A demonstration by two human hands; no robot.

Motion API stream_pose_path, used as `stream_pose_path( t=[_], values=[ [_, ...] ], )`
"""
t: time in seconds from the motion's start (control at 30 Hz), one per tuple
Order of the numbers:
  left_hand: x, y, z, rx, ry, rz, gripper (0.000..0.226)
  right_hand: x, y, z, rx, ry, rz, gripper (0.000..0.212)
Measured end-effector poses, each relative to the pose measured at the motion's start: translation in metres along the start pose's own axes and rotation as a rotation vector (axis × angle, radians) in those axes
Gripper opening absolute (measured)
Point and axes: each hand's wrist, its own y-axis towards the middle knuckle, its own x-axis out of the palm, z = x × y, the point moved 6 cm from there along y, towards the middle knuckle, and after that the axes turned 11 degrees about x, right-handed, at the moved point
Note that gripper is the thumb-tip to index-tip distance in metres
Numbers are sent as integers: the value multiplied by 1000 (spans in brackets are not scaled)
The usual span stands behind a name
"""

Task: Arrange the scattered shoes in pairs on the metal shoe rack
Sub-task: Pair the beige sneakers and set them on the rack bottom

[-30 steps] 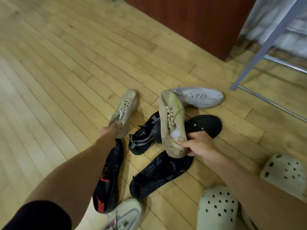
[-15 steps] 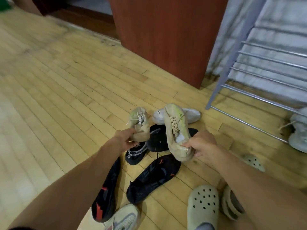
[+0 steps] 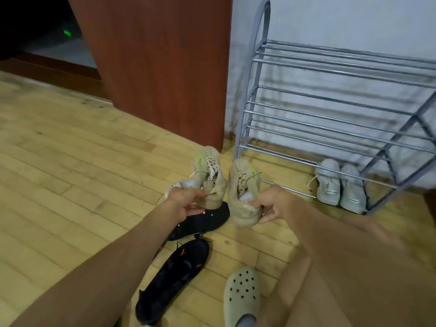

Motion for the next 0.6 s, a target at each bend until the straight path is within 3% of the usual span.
stream_pose_path(
  t=[0.1, 0.33, 0.5, 0.6],
  values=[
    [24, 10, -9, -15, 51, -33, 52, -17, 16, 12, 70, 42, -1, 40],
    [96, 58, -33, -129, 141, -112, 24, -64, 76, 22, 145, 187, 0, 43],
    [149, 113, -56, -148, 161, -95, 34, -101, 141, 16, 99, 243, 91, 34],
    [178, 153, -60, -88, 170, -81, 44, -122, 185, 6, 58, 264, 189, 17]
  ],
)
